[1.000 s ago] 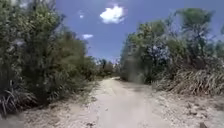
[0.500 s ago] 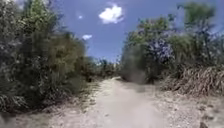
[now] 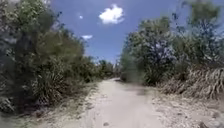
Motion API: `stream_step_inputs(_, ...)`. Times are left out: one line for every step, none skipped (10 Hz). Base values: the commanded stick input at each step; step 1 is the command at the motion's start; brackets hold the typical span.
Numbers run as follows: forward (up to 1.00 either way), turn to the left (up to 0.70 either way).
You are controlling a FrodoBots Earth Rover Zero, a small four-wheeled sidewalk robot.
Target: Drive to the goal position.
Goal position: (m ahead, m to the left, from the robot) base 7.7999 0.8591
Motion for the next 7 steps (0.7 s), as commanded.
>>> stream_step_inputs(0.45, 0.00)
stream_step_inputs(0.45, 0.00)
stream_step_inputs(0.45, 0.00)
stream_step_inputs(0.45, 0.00)
stream_step_inputs(0.45, 0.00)
stream_step_inputs(0.45, 0.00)
stream_step_inputs(0.45, 0.00)
